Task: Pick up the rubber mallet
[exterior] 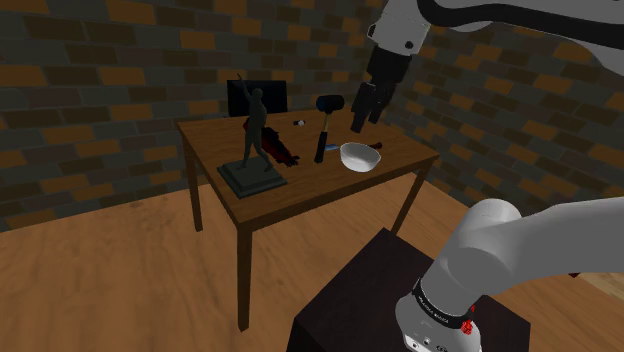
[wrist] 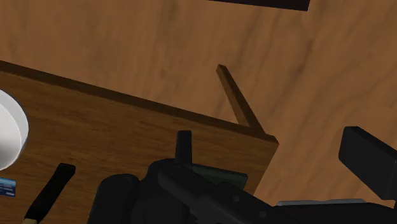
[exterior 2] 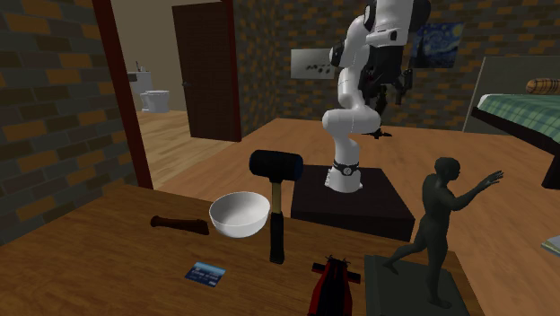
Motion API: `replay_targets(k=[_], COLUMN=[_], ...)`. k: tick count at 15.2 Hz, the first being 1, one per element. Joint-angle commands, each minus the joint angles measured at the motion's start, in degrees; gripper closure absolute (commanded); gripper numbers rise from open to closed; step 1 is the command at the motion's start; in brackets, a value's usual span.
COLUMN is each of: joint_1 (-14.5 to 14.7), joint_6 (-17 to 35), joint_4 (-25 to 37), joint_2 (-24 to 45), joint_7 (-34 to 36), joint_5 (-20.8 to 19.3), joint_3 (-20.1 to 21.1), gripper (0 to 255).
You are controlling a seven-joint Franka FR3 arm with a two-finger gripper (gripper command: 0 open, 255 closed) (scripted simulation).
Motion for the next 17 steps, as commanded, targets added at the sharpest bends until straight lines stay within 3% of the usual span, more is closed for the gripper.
replay_targets(k=[1, 10, 17], joint_1=[0.0, 0.4, 1.3], joint_6=[0.0, 6.7, 11.4], joint_4=[0.0, 5.1, 14.0], joint_2=[0.0, 11.7, 24.3], joint_7=[0.0, -20.6, -35.9], joint_5=[0.0, -8.1, -10.7], joint_3=[0.0, -9.9, -16.2], gripper=[0, 0, 0])
